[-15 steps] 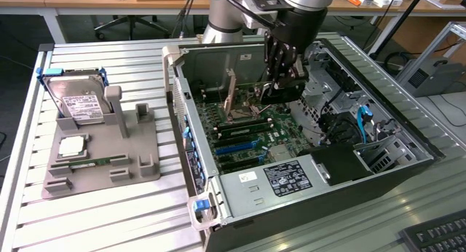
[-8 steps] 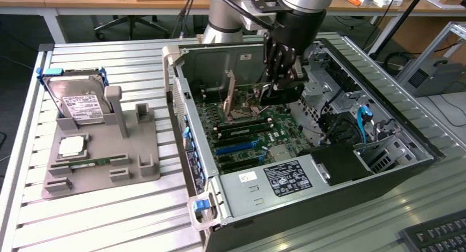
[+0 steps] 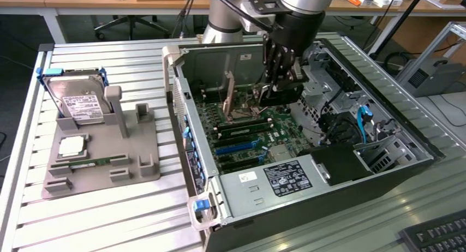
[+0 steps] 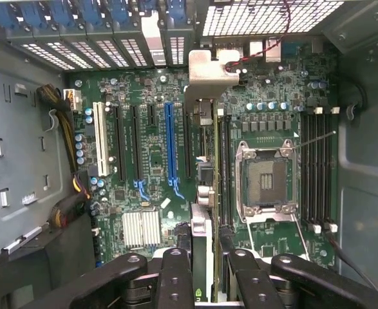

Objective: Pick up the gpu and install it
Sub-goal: 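Insert the gpu into the slot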

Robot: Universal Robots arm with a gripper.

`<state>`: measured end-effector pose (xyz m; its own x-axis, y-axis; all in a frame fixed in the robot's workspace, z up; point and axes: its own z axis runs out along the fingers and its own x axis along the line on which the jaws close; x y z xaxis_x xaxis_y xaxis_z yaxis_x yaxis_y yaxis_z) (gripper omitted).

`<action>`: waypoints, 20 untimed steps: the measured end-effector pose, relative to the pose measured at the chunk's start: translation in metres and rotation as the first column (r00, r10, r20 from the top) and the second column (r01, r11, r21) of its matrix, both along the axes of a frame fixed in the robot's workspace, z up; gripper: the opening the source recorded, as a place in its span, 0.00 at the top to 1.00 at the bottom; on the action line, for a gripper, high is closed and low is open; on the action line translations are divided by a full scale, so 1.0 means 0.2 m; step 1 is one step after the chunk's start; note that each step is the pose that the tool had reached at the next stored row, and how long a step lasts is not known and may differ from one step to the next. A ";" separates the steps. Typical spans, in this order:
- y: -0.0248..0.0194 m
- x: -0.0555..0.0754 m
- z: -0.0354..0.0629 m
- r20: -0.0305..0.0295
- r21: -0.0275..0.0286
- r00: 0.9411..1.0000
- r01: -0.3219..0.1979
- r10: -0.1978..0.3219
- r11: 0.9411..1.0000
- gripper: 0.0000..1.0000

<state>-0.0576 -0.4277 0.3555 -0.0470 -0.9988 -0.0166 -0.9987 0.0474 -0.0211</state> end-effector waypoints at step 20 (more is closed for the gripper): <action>-0.007 -0.01 -0.020 0.000 0.000 1.000 0.000 0.000 1.000 0.73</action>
